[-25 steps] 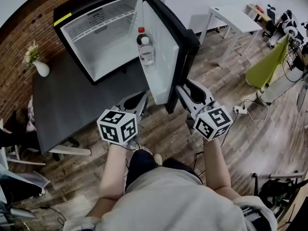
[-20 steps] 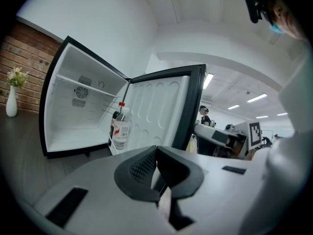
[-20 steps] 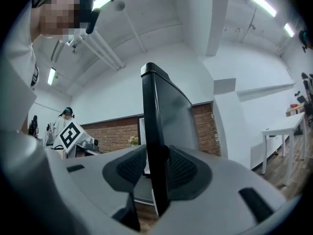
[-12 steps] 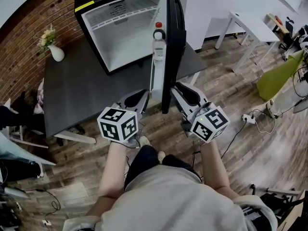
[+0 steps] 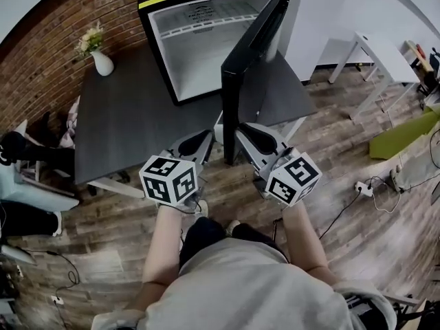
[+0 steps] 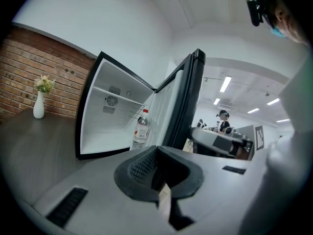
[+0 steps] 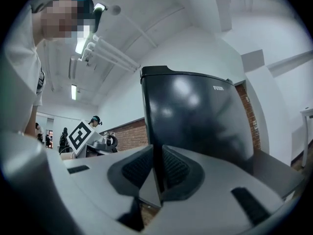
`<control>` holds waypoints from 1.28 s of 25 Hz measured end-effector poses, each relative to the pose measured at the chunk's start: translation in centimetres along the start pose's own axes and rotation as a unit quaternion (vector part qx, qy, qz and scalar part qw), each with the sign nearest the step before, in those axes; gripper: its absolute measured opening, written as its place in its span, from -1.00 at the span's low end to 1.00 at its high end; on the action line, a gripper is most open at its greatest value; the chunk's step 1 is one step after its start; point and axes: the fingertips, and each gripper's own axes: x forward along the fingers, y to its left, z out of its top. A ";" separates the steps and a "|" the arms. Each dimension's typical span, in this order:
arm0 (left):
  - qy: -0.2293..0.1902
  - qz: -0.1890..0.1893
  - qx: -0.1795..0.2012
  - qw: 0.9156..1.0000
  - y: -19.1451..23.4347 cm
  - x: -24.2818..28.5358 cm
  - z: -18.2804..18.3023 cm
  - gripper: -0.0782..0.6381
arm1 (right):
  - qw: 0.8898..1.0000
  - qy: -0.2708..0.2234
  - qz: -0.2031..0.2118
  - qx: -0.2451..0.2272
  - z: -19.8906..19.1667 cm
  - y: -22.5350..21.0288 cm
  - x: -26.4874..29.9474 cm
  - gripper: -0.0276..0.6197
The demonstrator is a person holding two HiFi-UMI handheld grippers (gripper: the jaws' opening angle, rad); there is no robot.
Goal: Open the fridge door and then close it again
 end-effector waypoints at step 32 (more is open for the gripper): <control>-0.007 0.036 -0.005 0.999 20.2 1.8 6.5 -0.76 | 0.999 0.034 0.003 0.004 -1.5 -2.5 23.4 -0.92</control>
